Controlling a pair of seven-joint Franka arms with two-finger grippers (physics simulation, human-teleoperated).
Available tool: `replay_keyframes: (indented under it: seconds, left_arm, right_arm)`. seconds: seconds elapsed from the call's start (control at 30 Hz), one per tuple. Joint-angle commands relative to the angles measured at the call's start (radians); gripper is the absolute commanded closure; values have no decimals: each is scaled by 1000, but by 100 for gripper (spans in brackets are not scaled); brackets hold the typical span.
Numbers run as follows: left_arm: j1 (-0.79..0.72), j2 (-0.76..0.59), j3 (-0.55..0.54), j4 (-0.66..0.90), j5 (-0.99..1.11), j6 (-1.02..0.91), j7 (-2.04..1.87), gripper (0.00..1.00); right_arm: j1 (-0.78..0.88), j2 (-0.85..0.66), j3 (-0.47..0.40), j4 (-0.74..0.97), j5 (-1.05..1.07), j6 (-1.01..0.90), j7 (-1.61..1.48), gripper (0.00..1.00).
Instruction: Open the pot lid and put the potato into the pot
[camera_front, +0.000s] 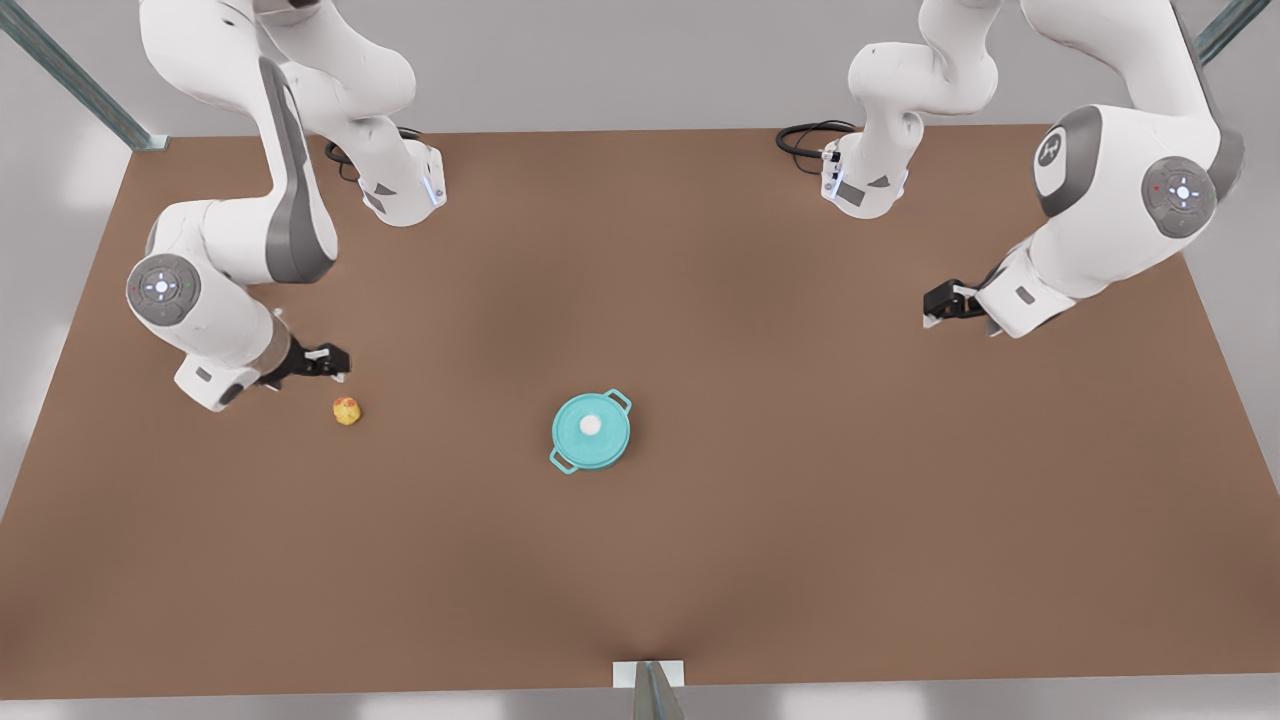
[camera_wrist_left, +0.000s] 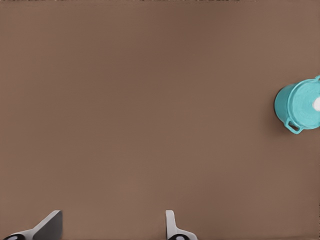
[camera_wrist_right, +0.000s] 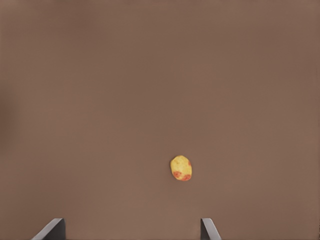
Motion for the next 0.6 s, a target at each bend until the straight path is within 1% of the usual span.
replay_keyframes:
  seconds: [0.0,0.07,0.1,0.13,0.17,0.2,0.23,0.27,0.3,0.33,0.37,0.4,0.43,0.47,0.5,0.53,0.57]
  left_arm:
    - [52,0,-3,2,-8,36,13,0]
    - [50,28,-19,57,3,30,19,0]
    - [38,25,-19,48,22,5,25,0]
    - [8,34,-55,46,23,34,-4,0]
    - [-43,37,-78,33,25,69,-93,0]
    - [-147,54,-80,33,25,93,-216,0]
    - [-203,65,-82,37,20,93,-239,0]
    - [-287,103,-80,37,32,117,-354,0]
    - [-356,134,-80,34,90,122,-475,0]
    - [-431,171,-82,33,135,123,-579,0]
    - [-477,192,-82,34,144,157,-671,0]
    - [-532,247,-82,52,134,217,-799,0]
    - [-571,295,-80,103,135,244,-889,0]
    - [-591,427,-85,258,132,249,-1021,0]
    - [-605,503,-89,332,130,329,-1113,0]
    - [-608,549,-108,350,118,418,-1171,0]
    - [-608,621,-108,450,121,410,-1195,0]
  right_arm:
    - [3,-1,-1,0,-4,129,-17,0]
    - [3,4,-1,0,-8,127,-23,0]
    - [7,11,6,0,-11,118,-31,0]
    - [9,11,7,2,-34,113,-64,0]
    - [9,27,7,2,-44,107,-178,0]
    - [6,37,7,2,-44,107,-297,0]
    - [4,37,1,5,-46,104,-373,0]
    - [9,50,7,26,-98,93,-414,0]
    - [10,51,9,20,-98,90,-410,0]
    - [9,85,9,14,-90,81,-397,0]
    - [3,106,6,12,-27,83,-399,0]
    - [3,106,4,-2,-27,93,-397,0]
    - [3,106,4,-21,-29,112,-396,0]
    - [3,100,4,-51,-34,142,-397,0]
    - [3,83,4,-97,-77,198,-385,0]
    - [6,82,6,-104,-84,205,-382,0]
    - [9,85,6,-106,-144,205,-342,0]
